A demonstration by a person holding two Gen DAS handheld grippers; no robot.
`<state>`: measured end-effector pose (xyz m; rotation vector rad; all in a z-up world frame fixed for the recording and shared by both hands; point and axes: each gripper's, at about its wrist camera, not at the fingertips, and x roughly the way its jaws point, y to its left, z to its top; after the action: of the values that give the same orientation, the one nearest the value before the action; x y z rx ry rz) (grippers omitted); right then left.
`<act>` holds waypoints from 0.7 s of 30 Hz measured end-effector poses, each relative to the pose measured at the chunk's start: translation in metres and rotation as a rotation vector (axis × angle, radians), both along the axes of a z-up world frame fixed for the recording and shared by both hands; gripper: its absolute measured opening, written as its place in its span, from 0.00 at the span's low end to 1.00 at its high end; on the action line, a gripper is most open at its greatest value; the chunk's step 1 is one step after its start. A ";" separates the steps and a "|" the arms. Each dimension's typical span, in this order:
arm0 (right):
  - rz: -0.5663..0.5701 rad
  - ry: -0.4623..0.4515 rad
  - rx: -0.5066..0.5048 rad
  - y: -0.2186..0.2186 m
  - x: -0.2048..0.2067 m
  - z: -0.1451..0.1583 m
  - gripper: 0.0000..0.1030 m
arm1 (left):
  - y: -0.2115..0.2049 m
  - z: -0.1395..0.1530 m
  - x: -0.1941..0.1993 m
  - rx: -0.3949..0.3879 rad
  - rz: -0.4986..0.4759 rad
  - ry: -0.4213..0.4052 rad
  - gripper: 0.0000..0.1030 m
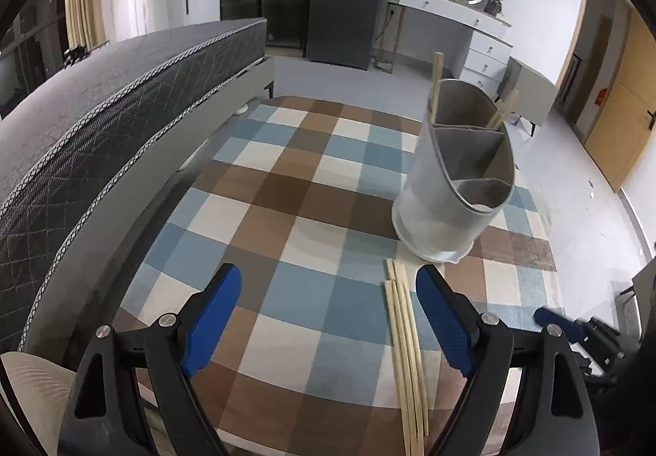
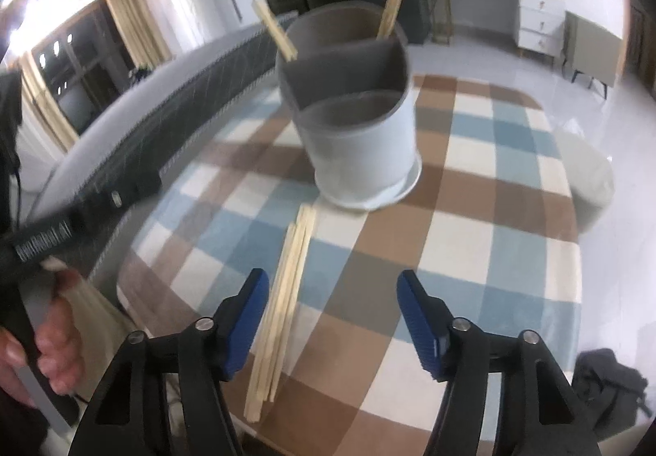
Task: Organize utensils
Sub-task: 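Lower both tools toward the wooden chopstick bundle on the cloth, then grasp one chopstick from the bundle with the right tool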
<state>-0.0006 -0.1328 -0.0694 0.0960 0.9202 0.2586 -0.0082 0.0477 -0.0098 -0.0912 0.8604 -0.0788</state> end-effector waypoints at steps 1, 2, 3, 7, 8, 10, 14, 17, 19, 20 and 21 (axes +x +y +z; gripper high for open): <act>0.016 0.017 -0.019 0.005 0.003 -0.003 0.60 | 0.003 0.000 0.002 -0.014 0.003 0.009 0.81; 0.026 0.029 -0.031 0.008 0.005 -0.006 0.60 | 0.006 0.000 0.004 -0.027 0.006 0.019 0.81; 0.039 0.045 -0.042 0.013 0.009 -0.009 0.60 | 0.010 0.000 0.005 -0.041 0.010 0.027 0.81; 0.091 0.122 -0.070 0.030 0.024 -0.023 0.47 | 0.025 0.005 0.009 -0.102 0.042 0.038 0.81; 0.107 0.144 -0.086 0.035 0.028 -0.027 0.46 | 0.029 0.006 0.010 -0.110 0.054 0.037 0.81; 0.134 0.165 -0.132 0.047 0.036 -0.032 0.43 | 0.036 0.008 0.012 -0.124 0.077 0.035 0.81; 0.160 0.198 -0.214 0.060 0.049 -0.043 0.36 | 0.053 0.008 0.017 -0.169 0.130 0.054 0.81; 0.146 0.244 -0.244 0.061 0.060 -0.052 0.24 | 0.062 0.006 0.022 -0.205 0.155 0.076 0.81; 0.144 0.266 -0.257 0.062 0.065 -0.057 0.21 | 0.067 0.005 0.023 -0.224 0.174 0.077 0.81; 0.150 0.269 -0.254 0.062 0.066 -0.057 0.20 | 0.068 0.006 0.023 -0.229 0.176 0.077 0.81; 0.157 0.269 -0.251 0.063 0.067 -0.057 0.20 | 0.068 0.006 0.024 -0.234 0.177 0.076 0.81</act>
<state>0.0668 -0.0695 -0.1266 -0.1782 1.2233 0.2770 0.0154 0.1162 -0.0038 -0.3911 0.9130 -0.0101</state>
